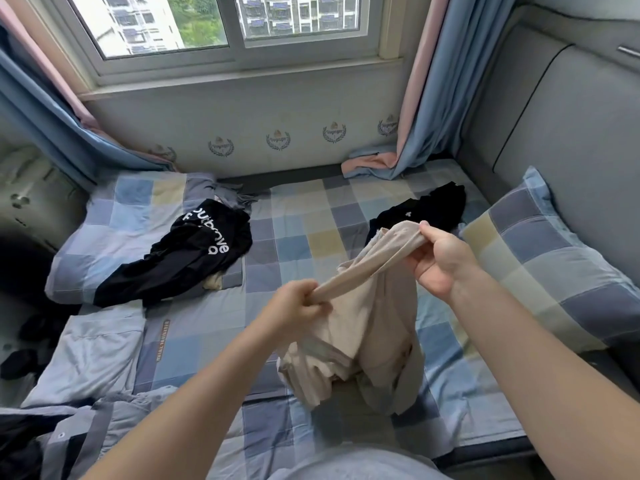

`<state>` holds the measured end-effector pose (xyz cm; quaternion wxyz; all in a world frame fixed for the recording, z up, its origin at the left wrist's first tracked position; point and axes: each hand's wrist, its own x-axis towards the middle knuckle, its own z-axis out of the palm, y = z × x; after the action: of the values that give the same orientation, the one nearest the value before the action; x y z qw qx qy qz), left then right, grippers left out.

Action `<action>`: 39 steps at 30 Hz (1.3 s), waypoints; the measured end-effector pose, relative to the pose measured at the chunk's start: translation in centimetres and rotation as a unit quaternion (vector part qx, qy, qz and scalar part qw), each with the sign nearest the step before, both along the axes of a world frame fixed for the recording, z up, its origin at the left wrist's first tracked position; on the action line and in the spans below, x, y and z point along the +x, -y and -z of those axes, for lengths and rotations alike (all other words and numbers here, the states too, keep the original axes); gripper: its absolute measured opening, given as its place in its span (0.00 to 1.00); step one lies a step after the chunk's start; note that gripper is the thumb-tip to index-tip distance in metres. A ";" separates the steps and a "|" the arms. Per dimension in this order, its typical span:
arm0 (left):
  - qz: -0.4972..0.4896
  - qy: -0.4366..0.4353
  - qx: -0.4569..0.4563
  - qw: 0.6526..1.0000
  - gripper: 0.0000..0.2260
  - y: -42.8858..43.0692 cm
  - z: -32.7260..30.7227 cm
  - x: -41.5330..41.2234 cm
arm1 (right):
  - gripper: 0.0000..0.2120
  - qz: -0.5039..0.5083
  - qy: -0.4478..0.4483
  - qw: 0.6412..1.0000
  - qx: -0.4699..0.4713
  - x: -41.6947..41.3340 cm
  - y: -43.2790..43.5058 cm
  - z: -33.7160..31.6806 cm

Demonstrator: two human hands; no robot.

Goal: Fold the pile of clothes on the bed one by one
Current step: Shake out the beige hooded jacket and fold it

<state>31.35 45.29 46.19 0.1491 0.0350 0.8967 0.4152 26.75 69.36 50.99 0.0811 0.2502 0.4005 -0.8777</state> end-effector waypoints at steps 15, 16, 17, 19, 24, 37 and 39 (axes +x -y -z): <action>-0.141 0.083 0.433 0.886 0.11 -1.6 -9.6 -1.4 | 0.13 -0.299 -0.192 0.848 0.393 5.1 7.1 6.0; -0.147 0.074 0.428 0.889 0.11 -1.5 -10.0 -1.6 | 0.03 -0.286 -0.184 0.837 0.428 5.1 7.1 6.8; -0.159 0.059 0.418 0.893 0.11 -1.2 -10.3 -1.7 | 0.03 -0.279 -0.177 0.824 0.459 4.8 6.7 7.6; -0.192 0.010 0.368 0.910 0.11 0.2 -10.4 -2.3 | 0.12 -0.287 -0.174 0.804 0.492 4.5 4.8 8.8; -0.192 -0.140 0.084 0.968 0.10 5.1 -8.5 -3.4 | 0.18 -0.285 -0.191 0.790 0.508 4.3 0.7 8.4; 0.144 -0.050 0.057 0.987 0.19 -1.2 -4.4 0.6 | 0.14 -0.244 -0.161 0.938 0.186 3.4 0.8 -3.3; 0.096 -0.074 0.128 0.984 0.11 -2.9 -3.3 0.9 | 0.12 -0.247 -0.163 0.935 0.196 3.1 0.8 -3.8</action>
<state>32.28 48.14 49.47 0.1153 0.1699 0.8376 0.5063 29.86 68.53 54.79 0.1782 0.0081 0.6215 -0.7629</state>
